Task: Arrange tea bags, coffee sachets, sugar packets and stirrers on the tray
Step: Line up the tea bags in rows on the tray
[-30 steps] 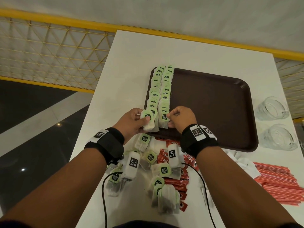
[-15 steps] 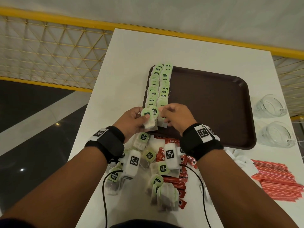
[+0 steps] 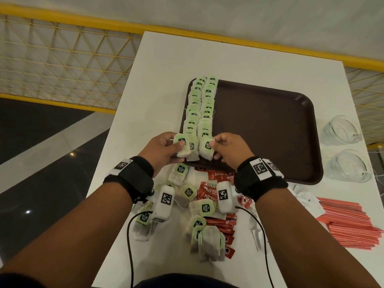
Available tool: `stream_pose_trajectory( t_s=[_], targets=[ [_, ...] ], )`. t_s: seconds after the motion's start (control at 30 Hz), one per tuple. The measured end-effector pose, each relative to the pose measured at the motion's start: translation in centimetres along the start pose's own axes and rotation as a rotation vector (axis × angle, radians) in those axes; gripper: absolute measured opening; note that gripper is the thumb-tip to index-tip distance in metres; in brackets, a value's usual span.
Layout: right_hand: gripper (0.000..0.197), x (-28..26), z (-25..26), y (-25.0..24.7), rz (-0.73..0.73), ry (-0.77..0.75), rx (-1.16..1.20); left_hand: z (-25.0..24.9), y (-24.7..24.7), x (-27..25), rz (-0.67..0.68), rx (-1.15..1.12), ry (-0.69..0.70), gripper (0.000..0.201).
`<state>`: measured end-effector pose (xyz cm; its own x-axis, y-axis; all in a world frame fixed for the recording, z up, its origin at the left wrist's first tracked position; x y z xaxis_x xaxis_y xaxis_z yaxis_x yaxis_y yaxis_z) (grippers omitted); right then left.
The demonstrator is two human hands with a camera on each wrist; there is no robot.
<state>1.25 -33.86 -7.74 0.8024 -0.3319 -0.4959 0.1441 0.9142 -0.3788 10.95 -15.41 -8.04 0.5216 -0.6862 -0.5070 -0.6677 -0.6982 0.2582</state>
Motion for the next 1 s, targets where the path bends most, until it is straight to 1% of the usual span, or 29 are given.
stream_pose_trajectory(
  t_s=[0.1,0.2,0.3,0.37,0.4,0.43,0.53,0.57,0.67,0.8,0.9,1.0],
  targets=[
    [0.017,0.4,-0.4,0.5,-0.014,-0.001,-0.127,0.1,0.1,-0.1,0.0,0.015,0.004,0.025],
    [0.016,0.6,-0.4,0.7,-0.081,0.016,-0.16,0.0,0.1,-0.1,-0.003,0.025,0.015,0.022],
    [0.019,0.5,-0.4,0.5,-0.152,0.03,-0.186,0.0,0.1,-0.1,-0.015,0.029,0.023,0.025],
    [0.02,-0.2,0.1,0.2,-0.196,0.006,-0.189,-0.1,0.2,-0.1,-0.021,0.018,0.03,0.022],
    [0.02,-0.5,0.5,0.1,-0.191,-0.018,-0.171,-0.1,0.4,-0.1,-0.023,0.011,0.036,0.019],
    [0.021,-0.8,1.0,0.2,-0.151,-0.043,-0.13,-0.1,0.5,-0.1,-0.026,0.008,0.043,0.016],
    [0.021,-1.9,2.4,1.4,0.067,-0.075,0.034,-0.1,1.1,0.0,-0.024,0.001,0.061,0.011],
    [0.017,-2.1,2.6,1.8,0.104,-0.08,0.072,-0.1,1.4,0.0,-0.017,-0.002,0.065,0.011],
    [0.006,-2.1,2.5,1.9,0.088,-0.079,0.152,-0.2,2.2,0.1,0.001,-0.018,0.073,0.012],
    [0.004,-2.2,1.8,1.8,0.068,-0.037,0.234,-0.1,2.4,0.1,0.032,-0.027,0.063,0.019],
    [0.018,-2.2,1.4,2.0,0.072,-0.016,0.269,0.0,2.3,0.0,0.025,-0.013,0.066,0.017],
    [0.016,-2.3,1.2,2.3,0.069,-0.017,0.266,0.1,2.3,-0.1,-0.002,0.01,0.071,0.017]
  ],
)
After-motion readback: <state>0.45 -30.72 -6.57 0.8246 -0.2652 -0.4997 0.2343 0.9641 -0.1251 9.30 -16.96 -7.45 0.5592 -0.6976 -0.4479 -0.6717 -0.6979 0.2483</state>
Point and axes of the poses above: each hand's wrist, its own x-axis towards the middle knuckle, its own y-axis out of the palm, z = x × y, the point moved 3 cm from there along x, towards the middle knuckle, and after that the axes turned 8 degrees about z, right-handed, at the moved point
